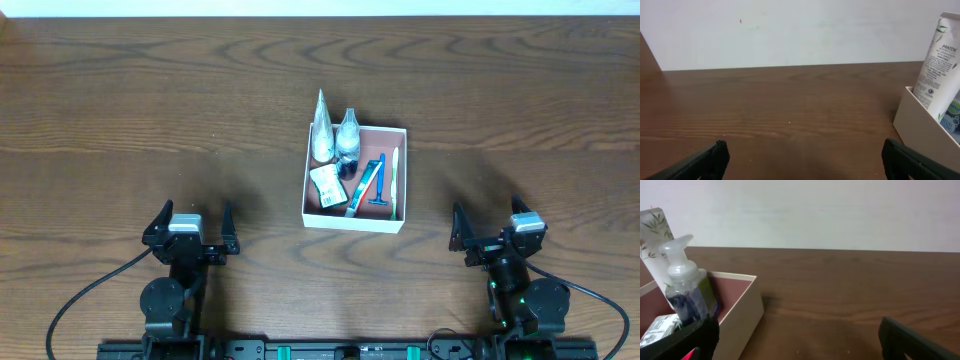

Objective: Pack container

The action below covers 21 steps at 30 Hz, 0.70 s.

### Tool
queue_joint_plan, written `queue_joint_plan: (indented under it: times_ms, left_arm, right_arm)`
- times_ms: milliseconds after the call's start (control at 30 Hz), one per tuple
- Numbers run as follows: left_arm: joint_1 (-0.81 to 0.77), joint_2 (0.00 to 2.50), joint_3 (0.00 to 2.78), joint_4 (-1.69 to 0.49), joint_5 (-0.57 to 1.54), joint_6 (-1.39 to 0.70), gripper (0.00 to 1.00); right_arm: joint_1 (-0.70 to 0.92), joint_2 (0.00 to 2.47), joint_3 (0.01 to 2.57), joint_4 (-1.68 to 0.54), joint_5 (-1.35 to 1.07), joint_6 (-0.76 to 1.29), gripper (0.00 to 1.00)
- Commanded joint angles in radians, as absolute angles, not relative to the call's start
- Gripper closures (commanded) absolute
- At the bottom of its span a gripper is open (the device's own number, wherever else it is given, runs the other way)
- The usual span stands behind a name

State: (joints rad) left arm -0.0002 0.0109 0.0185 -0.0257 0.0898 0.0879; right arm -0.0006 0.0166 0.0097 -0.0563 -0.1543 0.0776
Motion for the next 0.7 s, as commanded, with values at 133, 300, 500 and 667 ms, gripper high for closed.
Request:
queue_joint_plan:
  times_ms: [133,300,500,667]
  left_arm:
    - [0.006,0.006,0.004,-0.063,0.097,0.108,0.02]
    - [0.006,0.006,0.004,-0.064,0.097,0.108,0.02]
    - [0.006,0.006,0.004,-0.063,0.097,0.108,0.02]
    - [0.006,0.006,0.004,-0.064,0.097,0.108,0.02]
  right_arm:
    - [0.01,0.005,0.006,-0.059,-0.161,0.062,0.01]
    - [0.01,0.005,0.006,-0.059,-0.161,0.062,0.01]
    - [0.01,0.006,0.006,-0.059,-0.161,0.062,0.01]
    - [0.01,0.006,0.006,-0.059,-0.161,0.062,0.01]
